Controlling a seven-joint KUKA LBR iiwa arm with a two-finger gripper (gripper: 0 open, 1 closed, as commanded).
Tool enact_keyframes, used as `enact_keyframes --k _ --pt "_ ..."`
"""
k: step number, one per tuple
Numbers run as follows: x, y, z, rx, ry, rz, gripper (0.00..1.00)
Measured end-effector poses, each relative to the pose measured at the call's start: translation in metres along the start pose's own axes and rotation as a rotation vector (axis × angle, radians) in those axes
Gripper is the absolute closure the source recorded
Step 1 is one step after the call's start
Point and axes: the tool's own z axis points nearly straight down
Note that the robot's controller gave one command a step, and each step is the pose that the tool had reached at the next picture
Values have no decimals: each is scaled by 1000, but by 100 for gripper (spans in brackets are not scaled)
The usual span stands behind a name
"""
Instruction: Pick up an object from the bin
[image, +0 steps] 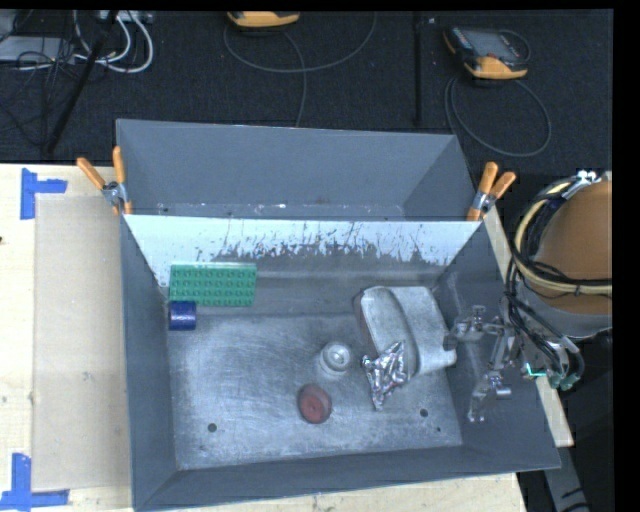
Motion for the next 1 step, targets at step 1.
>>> enact_keyframes --k 1 --pt "-11 68 32 -1 -4 -110 0"
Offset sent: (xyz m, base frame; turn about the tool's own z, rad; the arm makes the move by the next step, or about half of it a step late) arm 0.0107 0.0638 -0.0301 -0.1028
